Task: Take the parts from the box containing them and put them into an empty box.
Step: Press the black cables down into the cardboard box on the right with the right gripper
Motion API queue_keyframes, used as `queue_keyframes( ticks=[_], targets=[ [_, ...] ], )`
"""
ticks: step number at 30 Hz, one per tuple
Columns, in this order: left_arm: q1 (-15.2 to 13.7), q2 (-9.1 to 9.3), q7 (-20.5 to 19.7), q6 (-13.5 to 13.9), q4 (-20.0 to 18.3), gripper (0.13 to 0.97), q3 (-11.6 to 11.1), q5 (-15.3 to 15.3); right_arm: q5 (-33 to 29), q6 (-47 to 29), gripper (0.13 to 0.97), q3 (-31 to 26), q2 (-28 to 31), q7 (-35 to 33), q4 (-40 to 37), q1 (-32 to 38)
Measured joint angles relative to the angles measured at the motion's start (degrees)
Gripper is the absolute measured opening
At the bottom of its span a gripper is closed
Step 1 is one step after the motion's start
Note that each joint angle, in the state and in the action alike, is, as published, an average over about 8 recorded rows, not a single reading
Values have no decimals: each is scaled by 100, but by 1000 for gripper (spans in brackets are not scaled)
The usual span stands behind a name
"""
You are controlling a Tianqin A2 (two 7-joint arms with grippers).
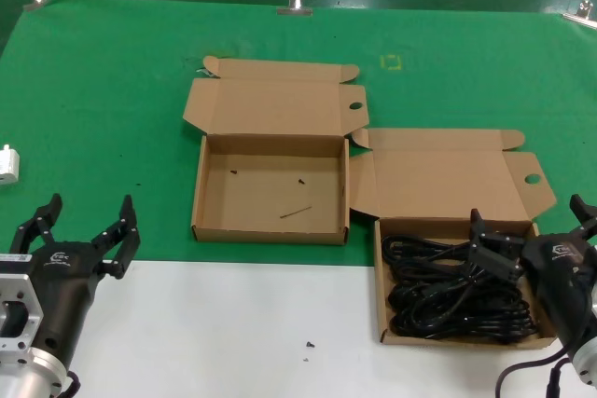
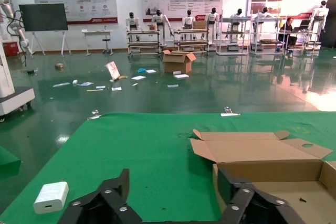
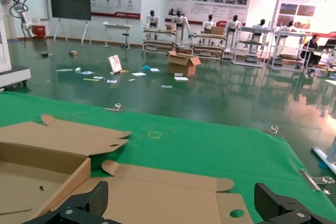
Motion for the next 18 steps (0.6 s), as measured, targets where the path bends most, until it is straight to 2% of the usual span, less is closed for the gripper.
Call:
queue_keyframes(
  ticks=[7, 13, 18],
  targets=[
    [0, 0, 0, 0, 0, 532, 0, 0, 13, -139, 966, -76, 186, 29, 17, 41],
    [0, 0, -1, 0, 0, 375, 0, 0, 55, -700, 966, -71, 521, -57, -17, 214],
    [0, 0, -1, 0, 0, 357, 0, 0, 116, -1456, 966, -76, 928, -243, -155, 465]
  ],
)
